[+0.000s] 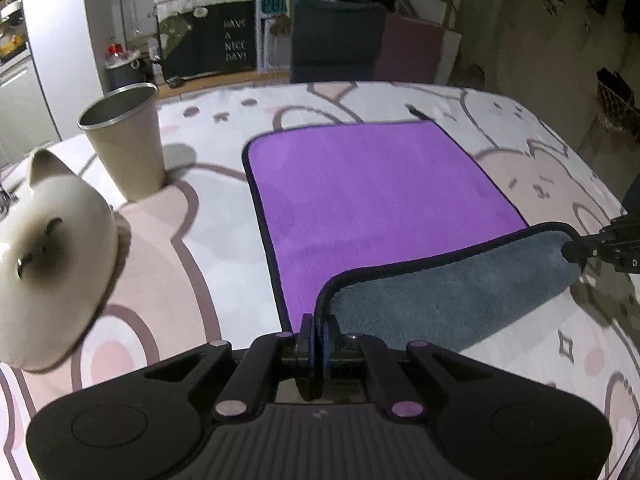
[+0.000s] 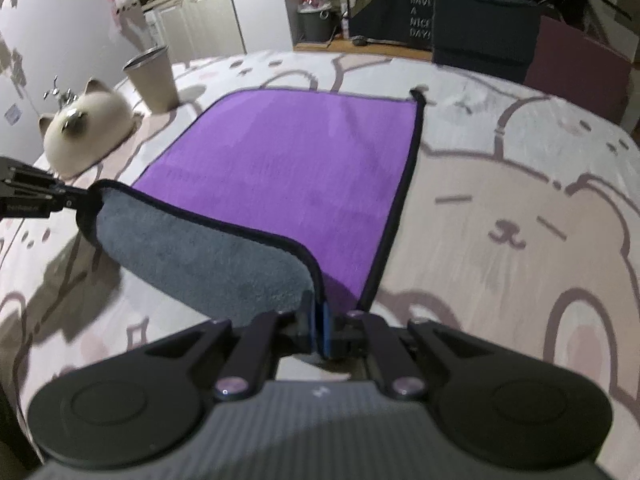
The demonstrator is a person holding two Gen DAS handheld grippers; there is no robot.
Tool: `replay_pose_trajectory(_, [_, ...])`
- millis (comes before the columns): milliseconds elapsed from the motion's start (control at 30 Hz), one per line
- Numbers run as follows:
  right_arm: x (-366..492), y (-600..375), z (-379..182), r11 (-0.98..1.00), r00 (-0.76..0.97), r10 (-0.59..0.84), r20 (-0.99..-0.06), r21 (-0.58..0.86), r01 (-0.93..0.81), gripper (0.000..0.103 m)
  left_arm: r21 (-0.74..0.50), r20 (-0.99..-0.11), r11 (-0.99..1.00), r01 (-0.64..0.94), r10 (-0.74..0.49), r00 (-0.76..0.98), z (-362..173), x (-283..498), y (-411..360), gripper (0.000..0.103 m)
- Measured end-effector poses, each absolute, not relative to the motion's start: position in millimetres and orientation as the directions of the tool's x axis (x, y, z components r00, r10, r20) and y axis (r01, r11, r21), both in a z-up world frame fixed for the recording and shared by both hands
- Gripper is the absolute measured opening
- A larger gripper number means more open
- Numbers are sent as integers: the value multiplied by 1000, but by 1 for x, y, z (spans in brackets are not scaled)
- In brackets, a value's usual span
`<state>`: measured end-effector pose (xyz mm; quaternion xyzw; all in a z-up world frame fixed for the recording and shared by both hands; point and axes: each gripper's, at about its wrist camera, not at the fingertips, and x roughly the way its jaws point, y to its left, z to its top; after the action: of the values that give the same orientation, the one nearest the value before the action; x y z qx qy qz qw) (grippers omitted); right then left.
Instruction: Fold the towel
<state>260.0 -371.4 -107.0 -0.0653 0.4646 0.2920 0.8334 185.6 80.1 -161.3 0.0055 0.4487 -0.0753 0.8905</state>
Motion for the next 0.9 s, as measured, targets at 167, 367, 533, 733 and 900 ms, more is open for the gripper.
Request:
replay_pose_trajectory(167, [274, -370, -96, 840, 448, 427, -785, 161, -518, 4, -53, -772, 993, 107, -108, 627, -153, 196, 80, 4])
replay_pose_trajectory(367, [290, -365, -85, 853, 493, 423, -760, 150, -499, 4, -50, -750, 996, 80, -91, 656, -146, 207, 82, 4])
replay_pose_trajectory(533, [306, -360, -83, 862, 518, 413, -749, 137, -488, 4, -37, -737, 996, 76, -78, 672, -144, 220, 83, 4])
replay_pose_trajectory(733, [329, -356, -86, 871, 528, 409, -744, 144, -471, 4, -20, -731, 996, 82, -71, 679, -144, 242, 85, 4])
replay_pose_trajectory(900, [347, -352, -87, 874, 535, 401, -743, 136, -466, 4, -1, -734, 997, 80, -55, 677, -148, 267, 86, 4])
